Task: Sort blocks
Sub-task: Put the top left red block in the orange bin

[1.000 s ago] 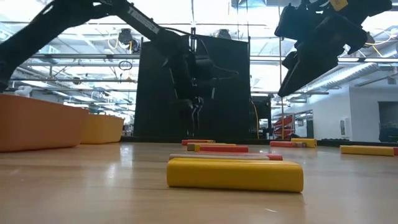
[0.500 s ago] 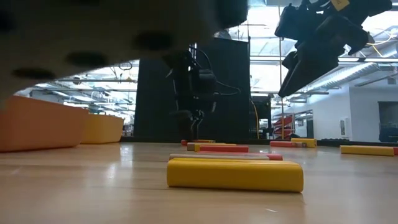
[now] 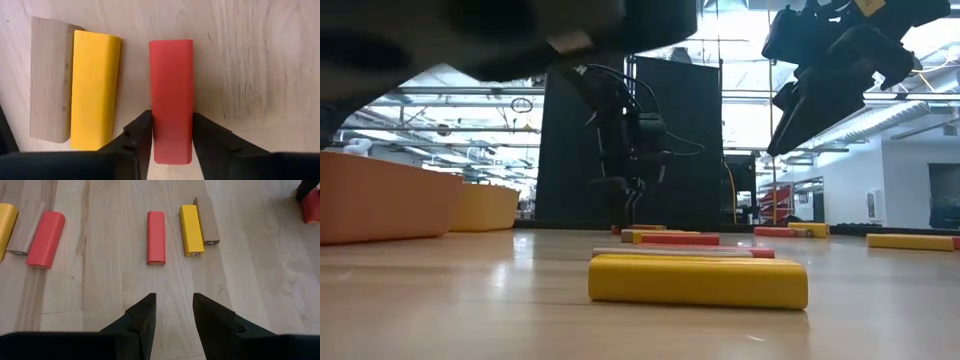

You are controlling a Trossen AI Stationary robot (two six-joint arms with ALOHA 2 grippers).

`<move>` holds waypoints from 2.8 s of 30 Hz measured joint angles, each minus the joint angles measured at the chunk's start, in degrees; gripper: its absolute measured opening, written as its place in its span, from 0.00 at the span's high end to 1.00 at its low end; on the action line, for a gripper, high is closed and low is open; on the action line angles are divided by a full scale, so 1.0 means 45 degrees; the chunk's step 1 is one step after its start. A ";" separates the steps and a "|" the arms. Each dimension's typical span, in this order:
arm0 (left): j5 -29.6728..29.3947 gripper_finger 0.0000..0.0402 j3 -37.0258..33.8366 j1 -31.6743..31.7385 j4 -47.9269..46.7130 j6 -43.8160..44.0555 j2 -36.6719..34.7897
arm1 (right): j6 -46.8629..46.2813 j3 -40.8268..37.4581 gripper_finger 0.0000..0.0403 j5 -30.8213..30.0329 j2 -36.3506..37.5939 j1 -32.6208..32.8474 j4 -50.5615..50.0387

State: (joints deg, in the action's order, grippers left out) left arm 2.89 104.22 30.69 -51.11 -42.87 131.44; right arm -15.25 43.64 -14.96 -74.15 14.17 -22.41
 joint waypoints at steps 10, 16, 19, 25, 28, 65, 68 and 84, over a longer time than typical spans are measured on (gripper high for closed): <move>-0.0206 0.78 -0.0019 -0.0142 -0.0666 0.1728 -0.1248 | -0.0009 0.0000 0.69 0.0005 0.0000 0.0000 0.0042; 0.0030 0.78 -0.0019 -0.0641 -0.0932 0.2175 -0.3109 | 0.0282 0.0000 0.69 0.0005 0.0000 0.0000 0.0484; 0.0065 0.78 -0.0005 -0.0914 -0.1314 0.2500 -0.4217 | 0.0301 0.0000 0.69 0.0008 -0.0005 -0.0002 0.0697; 0.0133 0.78 -0.0005 -0.1673 -0.2541 0.3808 -0.6252 | 0.0534 0.0000 0.69 0.0019 -0.0005 -0.0053 0.1049; 0.0119 0.78 -0.0005 -0.2127 -0.3215 0.4663 -0.7073 | 0.0539 0.0000 0.69 0.0057 -0.0005 -0.0053 0.1063; -0.1283 0.78 -1.1526 -0.8430 -0.6742 2.6109 -1.4406 | 0.1977 0.0000 0.69 0.0053 -0.0005 -0.0544 0.2519; -0.1106 0.78 -1.1879 -0.8421 -0.6306 2.6360 -1.4311 | 0.2128 0.0000 0.69 0.0053 -0.0005 -0.0660 0.2557; -0.1689 0.65 -1.2036 -0.8435 -0.6330 2.4661 -1.4309 | 0.2458 0.0000 0.69 0.0007 -0.0005 -0.1399 0.5642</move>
State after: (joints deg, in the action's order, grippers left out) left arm -4.71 50.06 -7.27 -79.59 68.10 67.05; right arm -4.19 43.64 -14.93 -74.17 7.88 2.97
